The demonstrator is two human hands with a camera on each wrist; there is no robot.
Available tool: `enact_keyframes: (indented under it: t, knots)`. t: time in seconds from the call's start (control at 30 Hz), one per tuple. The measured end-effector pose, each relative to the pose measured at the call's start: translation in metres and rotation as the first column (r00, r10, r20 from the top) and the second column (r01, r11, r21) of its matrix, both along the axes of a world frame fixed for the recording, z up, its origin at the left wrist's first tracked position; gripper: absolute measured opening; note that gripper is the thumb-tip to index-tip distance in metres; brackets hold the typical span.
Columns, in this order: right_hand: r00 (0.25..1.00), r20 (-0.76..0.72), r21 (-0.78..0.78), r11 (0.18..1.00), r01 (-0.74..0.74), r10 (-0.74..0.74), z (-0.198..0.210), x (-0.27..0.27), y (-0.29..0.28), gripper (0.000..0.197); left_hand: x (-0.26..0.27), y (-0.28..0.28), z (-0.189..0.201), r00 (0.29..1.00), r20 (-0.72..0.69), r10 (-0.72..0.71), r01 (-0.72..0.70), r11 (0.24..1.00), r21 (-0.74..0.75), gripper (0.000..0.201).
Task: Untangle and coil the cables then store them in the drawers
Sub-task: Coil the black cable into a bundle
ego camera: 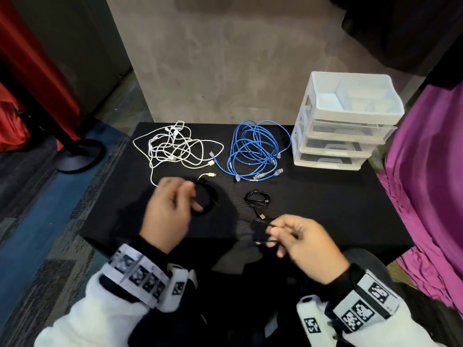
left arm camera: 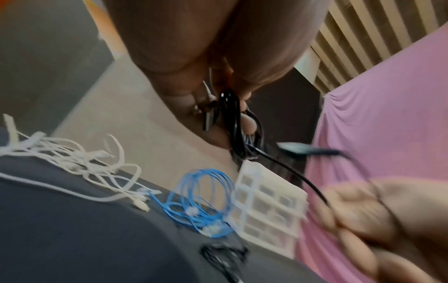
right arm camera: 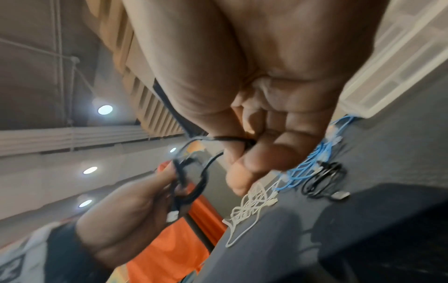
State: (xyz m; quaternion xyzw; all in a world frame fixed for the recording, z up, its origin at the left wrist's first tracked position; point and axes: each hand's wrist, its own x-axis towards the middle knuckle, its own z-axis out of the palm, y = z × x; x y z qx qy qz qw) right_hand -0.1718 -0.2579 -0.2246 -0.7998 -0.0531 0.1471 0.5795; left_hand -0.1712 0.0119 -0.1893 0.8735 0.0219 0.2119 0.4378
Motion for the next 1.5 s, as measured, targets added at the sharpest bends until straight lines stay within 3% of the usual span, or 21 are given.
enact_keyframes:
  t: [0.13,0.2,0.23,0.33,0.43,0.63,0.8,0.9,1.1,1.3,1.33,1.4,1.47,1.5]
  knots:
    - [0.942,0.337,-0.308,0.944,0.115,-0.004,-0.001,0.008,-0.026,0.014,0.002,0.01,-0.003,0.99,-0.14,0.033,-0.045,0.996,-0.083,0.026]
    - [0.923,0.382,-0.334,0.924,0.189,-0.051,-0.005,0.01,-0.023,0.016,0.001,-0.002,-0.003,0.973,-0.231,-0.018,-0.061,0.943,-0.327,0.028]
    - [0.93,0.359,-0.315,0.928,0.197,-0.076,-0.008,0.01,-0.021,0.018,0.0,-0.009,0.0,0.96,-0.273,-0.057,-0.085,0.872,-0.482,0.029]
    - [0.97,0.127,-0.036,0.976,0.216,-0.209,-0.01,0.01,-0.01,0.015,-0.003,-0.027,0.008,0.938,-0.28,-0.204,-0.122,0.562,-0.818,0.025]
    - [0.963,-0.047,0.26,0.928,0.268,-0.265,0.003,0.004,0.01,0.013,-0.007,-0.04,0.012,0.929,-0.225,-0.292,-0.126,0.324,-0.938,0.022]
    - [0.922,-0.256,0.551,0.74,0.385,-0.289,0.022,-0.001,0.045,0.018,-0.014,-0.068,0.01,0.905,-0.199,-0.377,-0.157,0.142,-0.977,0.023]
    - [0.9,-0.408,0.696,0.586,0.416,-0.154,0.024,-0.005,0.056,0.02,-0.016,-0.079,0.005,0.898,-0.25,-0.361,-0.249,0.05,-0.967,0.025]
    - [0.879,-0.458,0.717,0.529,0.455,-0.136,0.02,-0.006,0.055,0.023,-0.015,-0.083,0.003,0.885,-0.311,-0.347,-0.305,0.073,-0.95,0.027]
    - [0.832,-0.547,0.694,0.504,0.514,-0.096,0.004,-0.008,0.052,0.019,-0.013,-0.088,-0.005,0.869,-0.408,-0.28,-0.385,0.136,-0.913,0.025]
    - [0.869,-0.488,0.592,0.701,0.397,-0.081,-0.01,-0.011,0.048,0.018,-0.01,-0.078,-0.005,0.892,-0.384,-0.239,-0.355,0.156,-0.922,0.021]
    - [0.881,-0.458,0.554,0.736,0.389,-0.12,-0.013,-0.013,0.048,0.015,-0.009,-0.075,-0.006,0.896,-0.385,-0.223,-0.345,0.198,-0.918,0.021]
    - [0.903,-0.278,0.45,0.787,0.423,-0.326,-0.017,-0.015,0.046,0.02,-0.009,-0.069,-0.012,0.901,-0.406,-0.151,-0.322,0.396,-0.86,0.021]
    - [0.871,0.075,0.358,0.828,0.431,-0.486,-0.014,-0.014,0.04,0.022,-0.009,-0.066,-0.018,0.923,-0.381,-0.046,-0.269,0.63,-0.729,0.021]
    - [0.856,0.25,0.304,0.876,0.375,-0.453,-0.008,-0.014,0.038,0.019,-0.01,-0.066,-0.02,0.937,-0.348,-0.018,-0.231,0.715,-0.66,0.02]
